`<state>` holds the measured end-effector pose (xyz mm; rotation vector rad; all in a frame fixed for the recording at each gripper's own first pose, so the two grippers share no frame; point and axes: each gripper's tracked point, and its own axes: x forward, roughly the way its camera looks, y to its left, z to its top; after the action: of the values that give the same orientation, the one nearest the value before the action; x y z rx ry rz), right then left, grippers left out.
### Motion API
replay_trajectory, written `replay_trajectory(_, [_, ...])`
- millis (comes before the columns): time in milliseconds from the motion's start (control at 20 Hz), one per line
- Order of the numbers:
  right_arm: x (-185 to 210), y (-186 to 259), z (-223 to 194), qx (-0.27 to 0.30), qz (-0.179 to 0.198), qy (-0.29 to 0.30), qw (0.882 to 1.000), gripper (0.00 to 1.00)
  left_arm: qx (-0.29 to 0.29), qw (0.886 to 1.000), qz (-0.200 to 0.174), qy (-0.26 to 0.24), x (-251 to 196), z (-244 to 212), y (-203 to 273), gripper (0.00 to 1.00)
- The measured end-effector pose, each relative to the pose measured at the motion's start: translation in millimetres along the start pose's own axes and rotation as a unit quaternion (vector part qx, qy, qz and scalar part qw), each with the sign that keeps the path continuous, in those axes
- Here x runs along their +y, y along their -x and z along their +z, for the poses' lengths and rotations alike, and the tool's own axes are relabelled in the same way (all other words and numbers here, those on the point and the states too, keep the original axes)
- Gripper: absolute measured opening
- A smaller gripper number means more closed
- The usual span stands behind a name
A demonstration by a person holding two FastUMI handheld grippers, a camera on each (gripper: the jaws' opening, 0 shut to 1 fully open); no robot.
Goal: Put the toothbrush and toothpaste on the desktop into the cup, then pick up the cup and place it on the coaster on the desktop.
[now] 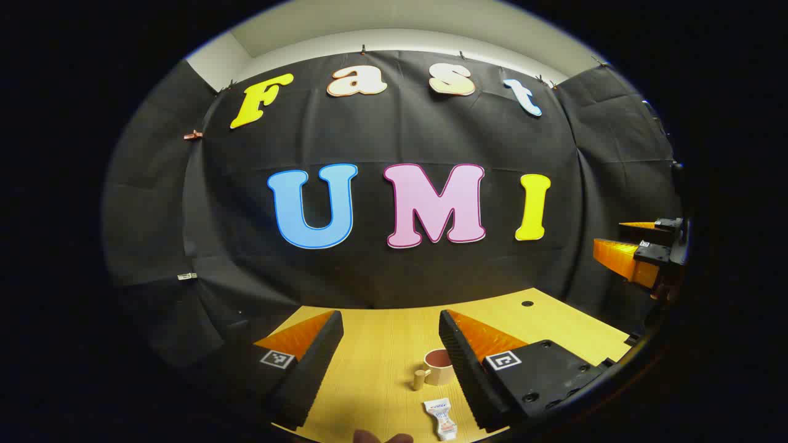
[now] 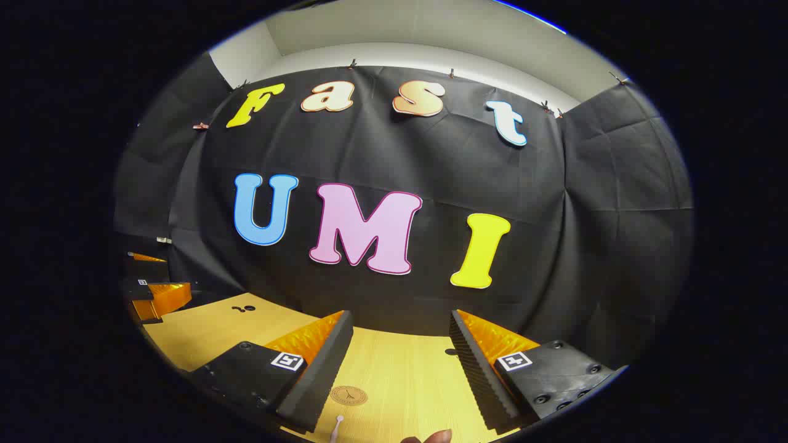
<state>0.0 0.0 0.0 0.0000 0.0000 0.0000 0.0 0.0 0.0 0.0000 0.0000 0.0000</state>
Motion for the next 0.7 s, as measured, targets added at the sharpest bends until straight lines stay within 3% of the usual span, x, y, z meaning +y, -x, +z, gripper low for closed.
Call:
replay_trajectory(100, [-1.2,-0.9,-0.7,0.001,0.001,0.005,1.0,0.92,-0.001,1.0,0.001,-0.004,-2.5,0.9,-0.9,0.97])
replay_trajectory(200, [-1.1,-2.2,-3.0,0.003,0.004,0.005,1.0,1.0,0.001,1.0,-0.002,-0.007,-5.3,-0.6,-1.8,0.97])
replay_trajectory(250, [-0.1,-2.7,-3.2,0.003,0.006,0.005,1.0,0.97,0.002,1.0,-0.003,-0.008,-6.6,0.0,-1.8,0.96])
replay_trajectory(350, [0.1,-3.9,-3.5,0.002,0.007,0.008,1.0,1.0,0.005,1.0,-0.004,-0.009,-9.2,-1.6,-1.7,0.97])
replay_trajectory(450, [1.1,-4.6,-3.6,0.003,0.009,0.011,1.0,0.91,0.006,1.0,-0.007,-0.011,-10.6,-2.2,-2.5,0.96])
replay_trajectory(700, [2.2,-3.5,-3.4,0.001,0.013,0.019,1.0,0.97,0.014,1.0,-0.011,-0.009,-14.4,-8.5,-2.5,0.96])
